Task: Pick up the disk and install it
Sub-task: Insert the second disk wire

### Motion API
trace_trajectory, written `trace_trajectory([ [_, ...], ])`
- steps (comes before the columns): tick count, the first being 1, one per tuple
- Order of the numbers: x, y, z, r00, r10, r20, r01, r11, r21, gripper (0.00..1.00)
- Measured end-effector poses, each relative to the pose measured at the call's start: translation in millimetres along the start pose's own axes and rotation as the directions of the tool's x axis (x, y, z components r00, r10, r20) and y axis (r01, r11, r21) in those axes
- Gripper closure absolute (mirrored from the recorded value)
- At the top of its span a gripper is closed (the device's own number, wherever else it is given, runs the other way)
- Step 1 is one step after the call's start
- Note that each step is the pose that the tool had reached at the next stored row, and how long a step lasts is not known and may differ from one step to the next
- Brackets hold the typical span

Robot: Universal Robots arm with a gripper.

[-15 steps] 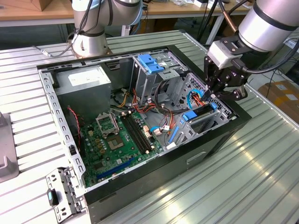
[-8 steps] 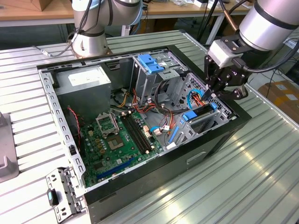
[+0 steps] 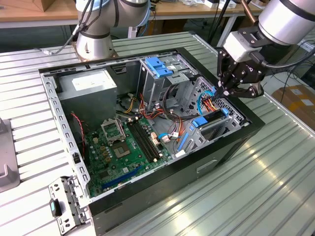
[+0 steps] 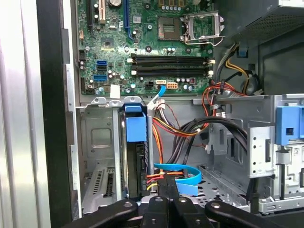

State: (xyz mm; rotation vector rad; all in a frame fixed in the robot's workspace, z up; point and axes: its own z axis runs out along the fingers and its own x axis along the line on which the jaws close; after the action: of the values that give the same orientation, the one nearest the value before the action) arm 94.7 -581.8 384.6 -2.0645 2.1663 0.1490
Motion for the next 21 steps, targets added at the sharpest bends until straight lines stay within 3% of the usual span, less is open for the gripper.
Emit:
trace_trajectory([
  [1, 0.3, 0.0, -0.5, 0.9999, 0.001, 0.0152, -0.001, 1.0, -0.0007, 0.89],
  [4, 0.3, 0.0, -0.7, 0.9996, 0.001, 0.029, -0.001, 1.0, -0.0013, 0.89],
  [12, 0.3, 0.0, -0.6, 0.9996, 0.001, 0.0295, -0.001, 1.0, -0.0014, 0.89],
  [15, 0.3, 0.0, -0.6, 0.9996, 0.001, 0.0296, -0.001, 1.0, -0.0014, 0.76],
  [17, 0.7, 0.0, -0.7, 0.9996, 0.001, 0.0295, -0.001, 1.0, -0.0014, 0.76],
  [21, 8.8, -0.4, -2.0, 0.9996, 0.001, 0.0297, -0.001, 1.0, -0.0014, 0.76],
])
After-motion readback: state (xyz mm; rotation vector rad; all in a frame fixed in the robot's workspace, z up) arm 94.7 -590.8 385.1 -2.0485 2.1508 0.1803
